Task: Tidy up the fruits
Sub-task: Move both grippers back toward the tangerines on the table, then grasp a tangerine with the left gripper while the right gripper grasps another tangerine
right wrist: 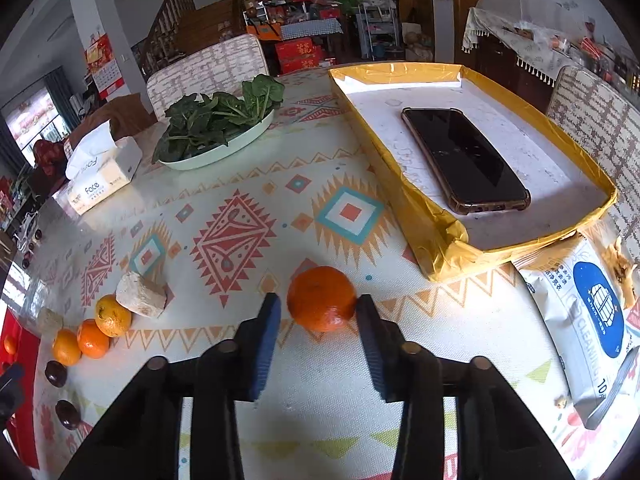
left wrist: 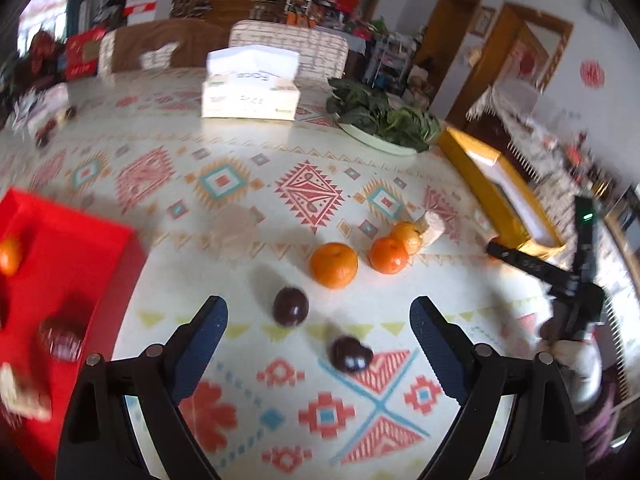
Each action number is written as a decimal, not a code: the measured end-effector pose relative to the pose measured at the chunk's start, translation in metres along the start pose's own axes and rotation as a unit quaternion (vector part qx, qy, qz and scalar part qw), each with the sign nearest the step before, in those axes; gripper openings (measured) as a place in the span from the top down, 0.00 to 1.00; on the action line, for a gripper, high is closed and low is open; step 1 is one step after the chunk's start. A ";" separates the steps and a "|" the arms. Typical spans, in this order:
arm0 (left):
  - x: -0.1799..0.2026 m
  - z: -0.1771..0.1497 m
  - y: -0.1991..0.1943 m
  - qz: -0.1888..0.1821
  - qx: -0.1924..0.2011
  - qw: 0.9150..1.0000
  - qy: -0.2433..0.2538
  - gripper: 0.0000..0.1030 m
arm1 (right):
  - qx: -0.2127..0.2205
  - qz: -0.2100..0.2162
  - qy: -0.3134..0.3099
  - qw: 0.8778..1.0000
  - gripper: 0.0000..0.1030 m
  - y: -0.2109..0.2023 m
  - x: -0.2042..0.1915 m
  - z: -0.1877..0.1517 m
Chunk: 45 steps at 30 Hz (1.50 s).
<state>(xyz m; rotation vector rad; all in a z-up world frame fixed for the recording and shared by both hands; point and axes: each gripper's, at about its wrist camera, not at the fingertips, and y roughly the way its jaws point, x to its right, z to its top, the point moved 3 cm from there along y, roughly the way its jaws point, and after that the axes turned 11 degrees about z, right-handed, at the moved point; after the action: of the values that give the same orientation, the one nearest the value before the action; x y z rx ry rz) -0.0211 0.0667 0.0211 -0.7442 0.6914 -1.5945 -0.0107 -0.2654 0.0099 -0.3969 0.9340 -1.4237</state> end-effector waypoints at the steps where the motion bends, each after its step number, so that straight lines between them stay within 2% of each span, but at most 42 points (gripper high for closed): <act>1: 0.004 0.003 0.005 0.005 -0.001 1.000 0.010 0.11 | 0.000 0.004 0.002 1.000 0.62 0.000 0.001 0.000; 6: 0.024 0.015 0.030 0.023 0.007 0.998 0.065 0.13 | 0.001 0.012 0.000 1.000 0.62 -0.001 0.003 -0.001; 9: 0.029 0.020 0.044 0.027 0.001 0.996 0.086 0.22 | -0.001 0.017 0.002 1.000 0.62 0.000 0.004 -0.001; 13: 0.033 0.022 0.061 0.027 -0.018 0.994 0.109 0.41 | -0.002 0.019 0.001 1.000 0.62 0.000 0.004 -0.002; 15: 0.034 0.019 0.067 0.027 -0.026 0.993 0.115 0.47 | -0.002 0.019 -0.001 1.000 0.62 0.000 0.003 -0.002; 18: 0.036 0.018 0.069 0.037 -0.021 0.991 0.124 0.57 | -0.002 0.023 0.001 1.000 0.63 0.000 0.003 -0.002; 19: 0.036 0.018 0.068 0.032 -0.022 0.992 0.120 0.67 | -0.002 0.024 0.001 1.000 0.63 -0.001 0.004 -0.002; 25: 0.028 0.019 0.051 0.024 -0.006 0.996 0.088 0.67 | 0.003 0.038 0.013 0.999 0.64 -0.003 0.005 -0.002; 29: 0.014 0.017 0.023 0.009 0.016 0.999 0.046 0.67 | 0.020 0.083 0.027 0.996 0.64 -0.011 0.003 0.000; 34: -0.012 0.008 -0.025 -0.005 0.053 0.999 -0.009 0.67 | 0.033 0.118 0.018 0.992 0.64 -0.025 -0.019 -0.001; 40: -0.067 -0.008 -0.073 0.020 0.092 0.993 -0.072 0.66 | 0.023 0.159 -0.009 0.987 0.64 -0.044 -0.065 -0.014; 45: -0.128 -0.027 -0.094 0.072 0.107 0.983 -0.129 0.66 | 0.010 0.188 -0.049 0.981 0.64 -0.055 -0.117 -0.026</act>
<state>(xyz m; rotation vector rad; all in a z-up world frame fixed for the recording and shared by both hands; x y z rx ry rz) -0.0857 0.2076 0.0660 -0.7093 0.3686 -1.3838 -0.0526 -0.1565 0.0713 -0.2567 0.8617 -1.0586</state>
